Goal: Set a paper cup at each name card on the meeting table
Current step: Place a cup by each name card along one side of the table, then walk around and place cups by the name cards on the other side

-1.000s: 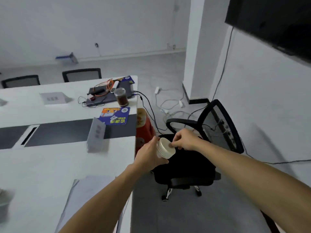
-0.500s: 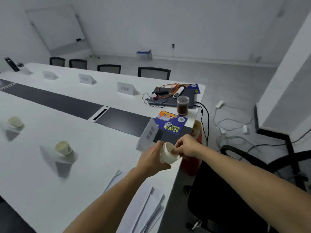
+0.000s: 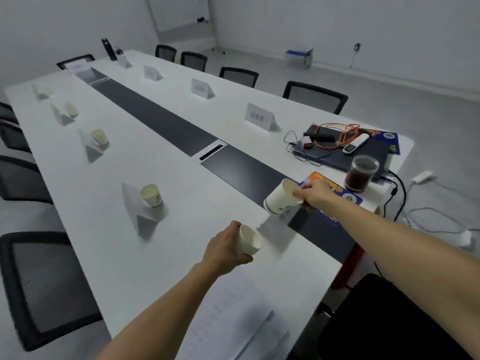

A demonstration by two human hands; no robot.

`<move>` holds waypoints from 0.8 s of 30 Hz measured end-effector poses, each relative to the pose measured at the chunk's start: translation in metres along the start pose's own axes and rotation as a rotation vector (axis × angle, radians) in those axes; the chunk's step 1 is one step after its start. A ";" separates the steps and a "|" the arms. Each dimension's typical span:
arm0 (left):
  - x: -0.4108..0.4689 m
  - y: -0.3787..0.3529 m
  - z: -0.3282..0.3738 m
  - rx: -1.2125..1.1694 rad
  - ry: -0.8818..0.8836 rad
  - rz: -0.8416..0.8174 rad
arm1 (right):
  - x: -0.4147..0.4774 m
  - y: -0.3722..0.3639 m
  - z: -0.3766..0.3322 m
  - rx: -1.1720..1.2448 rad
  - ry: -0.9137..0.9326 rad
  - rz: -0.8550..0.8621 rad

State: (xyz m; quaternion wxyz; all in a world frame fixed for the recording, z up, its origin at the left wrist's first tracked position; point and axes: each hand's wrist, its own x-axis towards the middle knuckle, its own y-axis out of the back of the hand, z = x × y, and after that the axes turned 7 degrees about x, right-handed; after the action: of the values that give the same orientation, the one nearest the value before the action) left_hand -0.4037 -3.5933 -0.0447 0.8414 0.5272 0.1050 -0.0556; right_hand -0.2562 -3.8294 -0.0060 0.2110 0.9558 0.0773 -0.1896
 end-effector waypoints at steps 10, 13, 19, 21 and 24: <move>0.047 -0.005 -0.057 -0.130 0.283 -0.032 | 0.150 -0.067 0.010 -0.393 -0.054 0.006; 0.048 -0.011 -0.070 -0.166 0.363 -0.039 | 0.168 -0.081 0.016 -0.525 -0.053 -0.044; 0.038 -0.020 -0.083 -0.197 0.441 -0.025 | 0.181 -0.091 0.018 -0.607 -0.080 -0.087; 0.032 -0.022 -0.086 -0.211 0.456 -0.010 | 0.177 -0.093 0.016 -0.658 -0.065 -0.097; 0.021 -0.024 -0.086 -0.224 0.458 0.011 | 0.166 -0.090 0.009 -0.780 -0.005 -0.077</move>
State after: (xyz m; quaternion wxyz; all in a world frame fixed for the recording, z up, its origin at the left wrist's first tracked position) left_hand -0.3986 -3.5260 -0.1074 0.8491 0.4302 0.2953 0.0819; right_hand -0.1274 -3.7411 -0.1132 0.5516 0.7997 0.1788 -0.1559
